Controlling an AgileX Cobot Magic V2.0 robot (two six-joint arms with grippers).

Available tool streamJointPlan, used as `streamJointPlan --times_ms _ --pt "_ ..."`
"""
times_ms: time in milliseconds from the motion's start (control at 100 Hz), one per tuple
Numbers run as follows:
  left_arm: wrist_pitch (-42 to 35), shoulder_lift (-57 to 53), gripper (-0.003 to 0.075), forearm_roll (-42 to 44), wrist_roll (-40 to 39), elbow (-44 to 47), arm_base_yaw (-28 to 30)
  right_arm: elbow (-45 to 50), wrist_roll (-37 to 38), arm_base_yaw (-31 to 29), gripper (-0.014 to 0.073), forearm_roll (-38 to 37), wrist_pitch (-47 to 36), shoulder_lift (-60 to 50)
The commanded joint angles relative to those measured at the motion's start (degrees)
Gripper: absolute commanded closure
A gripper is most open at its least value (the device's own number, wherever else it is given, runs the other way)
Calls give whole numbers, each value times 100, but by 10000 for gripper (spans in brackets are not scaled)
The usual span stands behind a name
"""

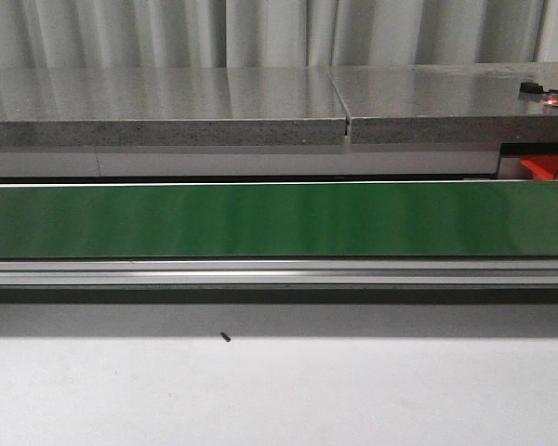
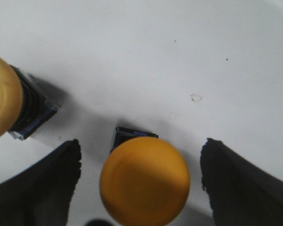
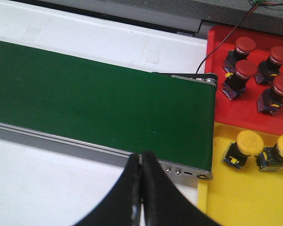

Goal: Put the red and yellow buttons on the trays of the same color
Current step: 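Lift the yellow button onto the belt and open the left gripper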

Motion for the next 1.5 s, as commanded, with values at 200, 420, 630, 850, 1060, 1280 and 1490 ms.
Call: streamJointPlan --times_ms 200,420,630,850,1060,1280,1490 --pt "-193 -384 563 -122 27 -180 16 -145 -9 -38 662 17 -345 -10" --pt "-56 -862 589 -122 135 -180 16 -145 -9 -38 662 17 -345 -10" --pt "351 -1641 589 -138 188 -168 -67 -145 -9 -38 662 17 -345 -10" --pt "305 -2546 589 -123 229 403 -366 -145 -9 -38 662 17 -345 -10" --pt "-52 -3384 589 -123 229 1522 -644 -145 -9 -38 662 17 -345 -10" --pt "-385 -3904 589 -162 255 2641 -656 -145 -9 -38 662 17 -345 -10" --pt "-642 -3903 589 -207 474 3254 -760 -145 -9 -38 662 17 -345 -10"
